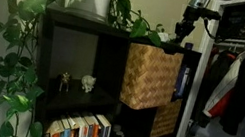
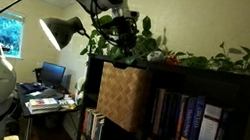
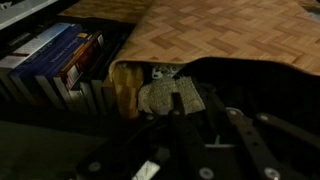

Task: Pull out the basket, put three pairs of socks on the top of the shelf, then push the basket in

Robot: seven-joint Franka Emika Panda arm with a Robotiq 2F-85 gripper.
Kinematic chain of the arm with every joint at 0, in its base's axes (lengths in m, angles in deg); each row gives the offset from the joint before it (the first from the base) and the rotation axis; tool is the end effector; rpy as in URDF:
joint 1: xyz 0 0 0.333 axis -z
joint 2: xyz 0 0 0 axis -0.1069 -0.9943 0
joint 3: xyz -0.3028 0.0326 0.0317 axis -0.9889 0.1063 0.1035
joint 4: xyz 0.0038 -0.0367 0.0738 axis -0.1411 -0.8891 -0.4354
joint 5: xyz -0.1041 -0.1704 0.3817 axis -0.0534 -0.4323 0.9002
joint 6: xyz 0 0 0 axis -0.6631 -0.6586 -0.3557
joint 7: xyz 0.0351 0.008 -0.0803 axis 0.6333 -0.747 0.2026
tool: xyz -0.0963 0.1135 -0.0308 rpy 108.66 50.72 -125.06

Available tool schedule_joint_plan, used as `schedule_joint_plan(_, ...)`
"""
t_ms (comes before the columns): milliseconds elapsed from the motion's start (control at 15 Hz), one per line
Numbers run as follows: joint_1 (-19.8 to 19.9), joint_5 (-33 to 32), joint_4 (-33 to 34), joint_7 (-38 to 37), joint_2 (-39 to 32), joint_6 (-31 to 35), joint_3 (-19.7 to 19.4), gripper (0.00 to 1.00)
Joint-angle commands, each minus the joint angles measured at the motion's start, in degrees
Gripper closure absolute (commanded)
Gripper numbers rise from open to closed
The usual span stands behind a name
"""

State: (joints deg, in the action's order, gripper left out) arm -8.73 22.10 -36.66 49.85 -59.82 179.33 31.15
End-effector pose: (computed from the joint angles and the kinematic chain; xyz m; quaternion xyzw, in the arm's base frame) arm 0.5129 0.0561 0.5695 0.9774 0.0163 0.1925 0.0862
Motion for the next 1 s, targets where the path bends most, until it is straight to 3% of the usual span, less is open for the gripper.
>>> schedule_joint_plan(0, -0.84, 1.94, -8.04, -0.36, 7.35, 2.17, 0.89, 0.95)
schedule_joint_plan(200, -1.63, 3.11, -12.48, -0.89, 10.28, 3.94, 2.08, 1.00)
schedule_joint_plan(333, -2.37, 4.24, -15.43, -0.90, 11.15, 7.32, 2.59, 0.97)
schedule_joint_plan(933, -2.59, 10.05, -22.80, -0.32, 6.52, 20.96, 2.42, 0.96)
